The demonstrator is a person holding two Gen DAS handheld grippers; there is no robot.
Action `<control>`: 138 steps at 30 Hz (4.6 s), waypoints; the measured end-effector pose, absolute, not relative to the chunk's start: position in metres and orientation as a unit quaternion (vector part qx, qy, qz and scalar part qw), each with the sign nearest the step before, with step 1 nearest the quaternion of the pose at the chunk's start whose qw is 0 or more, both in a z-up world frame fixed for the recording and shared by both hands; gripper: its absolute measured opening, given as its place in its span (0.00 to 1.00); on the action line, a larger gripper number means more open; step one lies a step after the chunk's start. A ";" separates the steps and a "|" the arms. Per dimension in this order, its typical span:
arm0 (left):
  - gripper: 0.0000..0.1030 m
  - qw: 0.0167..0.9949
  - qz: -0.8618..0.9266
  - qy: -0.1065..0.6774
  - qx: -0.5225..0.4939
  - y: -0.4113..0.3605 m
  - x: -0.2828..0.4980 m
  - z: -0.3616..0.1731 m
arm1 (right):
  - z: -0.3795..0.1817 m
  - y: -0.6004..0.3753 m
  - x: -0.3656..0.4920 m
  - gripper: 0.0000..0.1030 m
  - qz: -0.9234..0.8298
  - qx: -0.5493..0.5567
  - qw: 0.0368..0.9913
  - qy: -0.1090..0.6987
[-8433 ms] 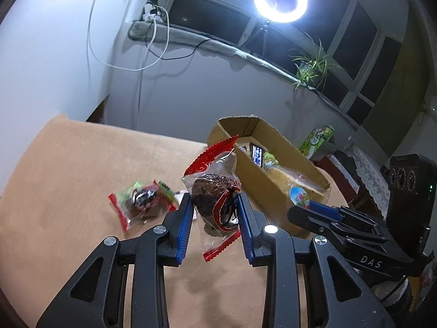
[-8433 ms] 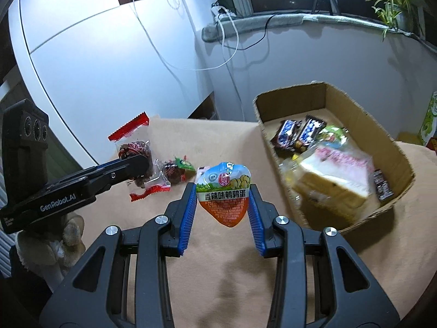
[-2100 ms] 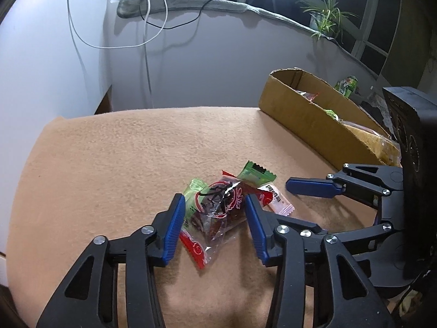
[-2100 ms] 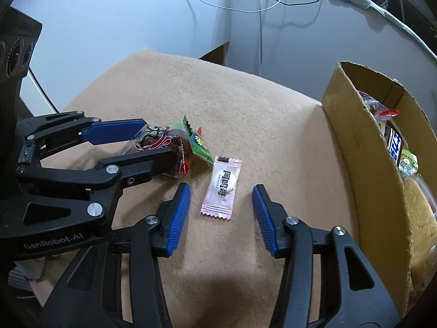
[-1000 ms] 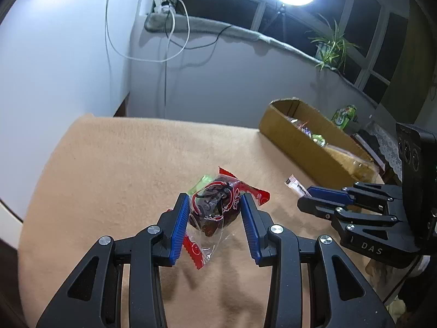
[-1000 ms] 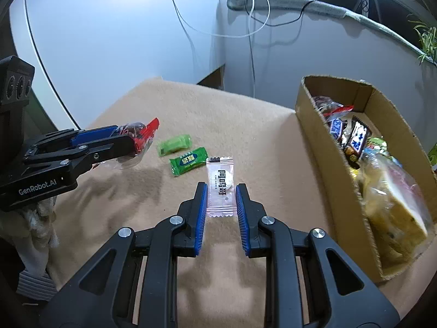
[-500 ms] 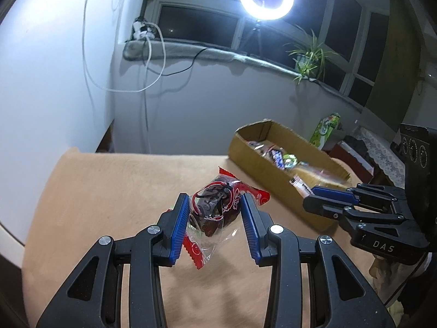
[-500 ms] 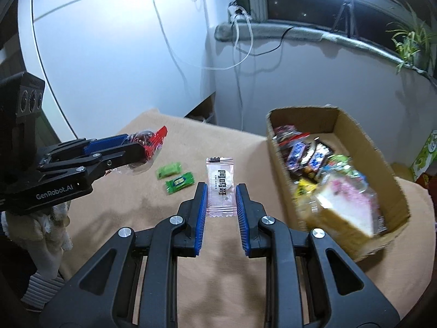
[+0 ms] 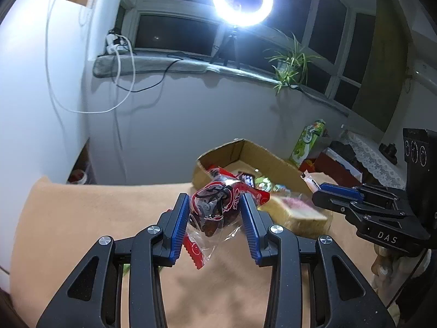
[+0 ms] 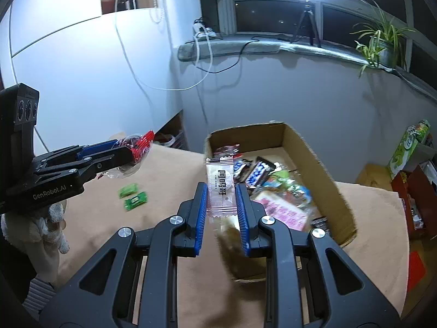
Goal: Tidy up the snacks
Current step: 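Carry both candies into the box and open both grippers, then move both grippers back over the two green candies on the table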
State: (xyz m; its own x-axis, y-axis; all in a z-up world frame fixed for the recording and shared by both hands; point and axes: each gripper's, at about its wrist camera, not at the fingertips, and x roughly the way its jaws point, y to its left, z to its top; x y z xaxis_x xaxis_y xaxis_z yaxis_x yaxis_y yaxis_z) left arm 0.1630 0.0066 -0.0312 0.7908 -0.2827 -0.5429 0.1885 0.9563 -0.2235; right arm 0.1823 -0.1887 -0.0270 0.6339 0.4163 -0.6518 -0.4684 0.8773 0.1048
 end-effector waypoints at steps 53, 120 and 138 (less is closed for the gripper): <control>0.49 0.924 -0.166 0.343 -0.033 -0.102 0.309 -0.047 | -0.068 -0.250 0.264 0.70 0.187 -0.010 0.901 0.390; 0.55 0.940 -0.055 0.327 -0.082 0.072 0.151 -0.040 | -0.054 -0.109 0.149 0.83 0.311 -0.072 0.868 0.380; 0.39 0.901 -0.100 0.423 -0.004 0.093 0.163 -0.118 | -0.142 -0.046 0.204 0.52 0.299 0.103 0.762 0.565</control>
